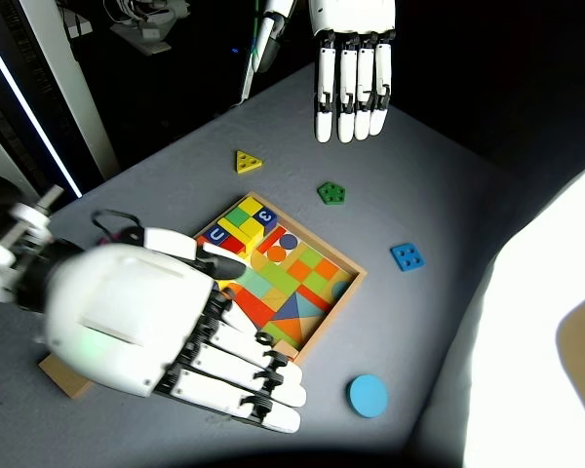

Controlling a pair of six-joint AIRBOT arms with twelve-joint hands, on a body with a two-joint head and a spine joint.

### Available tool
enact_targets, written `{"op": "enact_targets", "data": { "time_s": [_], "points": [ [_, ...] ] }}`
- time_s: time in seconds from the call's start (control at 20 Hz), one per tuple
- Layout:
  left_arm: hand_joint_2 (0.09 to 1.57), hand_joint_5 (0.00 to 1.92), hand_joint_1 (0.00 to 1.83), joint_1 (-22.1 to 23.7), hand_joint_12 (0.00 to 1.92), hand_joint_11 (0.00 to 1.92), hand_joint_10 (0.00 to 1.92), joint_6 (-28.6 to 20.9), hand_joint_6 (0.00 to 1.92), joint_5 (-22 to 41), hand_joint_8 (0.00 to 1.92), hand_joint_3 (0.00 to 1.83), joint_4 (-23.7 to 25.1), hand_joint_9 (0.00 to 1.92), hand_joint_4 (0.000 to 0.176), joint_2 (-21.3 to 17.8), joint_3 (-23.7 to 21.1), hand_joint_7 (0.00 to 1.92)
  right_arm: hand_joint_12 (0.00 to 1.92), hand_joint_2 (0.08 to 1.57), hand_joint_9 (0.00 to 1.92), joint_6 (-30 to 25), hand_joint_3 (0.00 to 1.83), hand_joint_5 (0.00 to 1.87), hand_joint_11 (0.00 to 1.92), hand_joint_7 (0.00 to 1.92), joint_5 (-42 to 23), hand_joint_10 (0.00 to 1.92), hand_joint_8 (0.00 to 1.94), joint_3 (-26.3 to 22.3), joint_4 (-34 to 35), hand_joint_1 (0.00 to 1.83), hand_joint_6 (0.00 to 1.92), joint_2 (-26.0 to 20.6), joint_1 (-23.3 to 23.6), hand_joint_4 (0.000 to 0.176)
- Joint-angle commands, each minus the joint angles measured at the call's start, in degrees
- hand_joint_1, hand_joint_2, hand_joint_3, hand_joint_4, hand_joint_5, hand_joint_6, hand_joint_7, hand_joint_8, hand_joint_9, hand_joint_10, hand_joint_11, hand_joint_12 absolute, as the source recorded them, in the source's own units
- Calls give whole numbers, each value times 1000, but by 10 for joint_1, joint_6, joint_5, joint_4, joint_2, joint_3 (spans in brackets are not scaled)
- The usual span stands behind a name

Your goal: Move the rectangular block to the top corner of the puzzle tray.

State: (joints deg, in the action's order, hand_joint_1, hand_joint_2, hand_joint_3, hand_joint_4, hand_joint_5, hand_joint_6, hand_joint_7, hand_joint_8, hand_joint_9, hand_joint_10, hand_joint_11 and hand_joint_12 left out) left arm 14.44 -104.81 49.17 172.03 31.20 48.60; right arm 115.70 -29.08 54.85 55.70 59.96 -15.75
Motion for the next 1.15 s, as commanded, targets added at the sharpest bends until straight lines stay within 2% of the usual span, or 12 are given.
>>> {"op": "enact_targets", "data": {
  "time_s": [0.0,0.15,0.2,0.25,0.3,0.35,0.4,0.5,0.55,0.65,0.85,1.1],
  "points": [
    [1192,213,0,9,809,0,25,0,13,-50,15,0,5,270,42,-3,-2,247,699,1170,270,-4,0,774,0,486,-28,48,27,-6,-25,0,2,-12,15,0],
    [1206,355,0,9,1079,0,45,0,22,-50,16,2,5,440,46,-3,0,410,1270,1167,546,-11,0,836,0,779,-5,125,44,-25,-26,34,16,-45,36,0],
    [1222,426,10,10,1176,0,69,0,39,-50,41,5,5,511,25,-3,0,508,1486,1171,653,-11,0,871,27,884,1,264,47,-32,-29,52,23,-56,40,0],
    [1233,534,39,12,1291,0,121,0,45,-50,55,2,5,610,1,-3,0,644,1616,1174,683,-12,0,910,155,966,3,609,80,-38,-36,68,43,-65,43,0],
    [1243,611,42,13,1348,33,215,0,36,-50,61,0,5,648,0,-3,0,728,1690,1166,660,-13,0,961,226,1025,3,888,125,-42,-47,104,76,-71,44,0],
    [1246,747,72,13,1411,155,573,0,60,-50,178,0,5,620,0,-3,0,807,1786,1164,670,-16,0,991,330,1018,3,1168,416,-46,-58,150,248,-76,44,0],
    [1259,846,59,13,1525,253,993,0,107,-50,680,2,5,584,0,-3,0,738,1861,1171,727,-16,1,930,394,976,3,1371,811,-48,-59,161,582,-79,46,0],
    [1272,783,50,13,1706,434,1411,0,752,-50,1249,1,5,691,0,-3,0,761,1919,1179,872,-16,1,919,500,1081,10,1552,1031,-50,-59,130,1016,-85,53,0],
    [1267,730,33,13,1805,516,1580,0,1213,-50,1410,0,5,778,0,-3,0,848,1921,1181,956,-16,1,967,594,1133,12,1671,1220,-51,-60,120,1172,-86,56,0],
    [1269,749,0,13,1869,672,1715,0,1555,-50,1508,0,5,899,0,-3,0,954,1921,1198,1032,-16,4,1004,738,1160,14,1847,1492,-55,-60,58,1575,-88,60,0],
    [1268,786,0,10,1921,816,1877,0,1826,-50,1696,0,5,983,0,-3,0,1008,1921,1218,1205,-16,4,1066,1059,1229,17,1921,1673,-62,-61,0,1705,-90,61,0],
    [1272,828,0,10,1921,813,1910,0,1804,-50,1724,0,5,958,0,-3,0,1000,1921,1211,1210,-16,0,1075,1152,1229,17,1921,1726,-63,-73,0,1704,-90,59,0]
  ]
}}
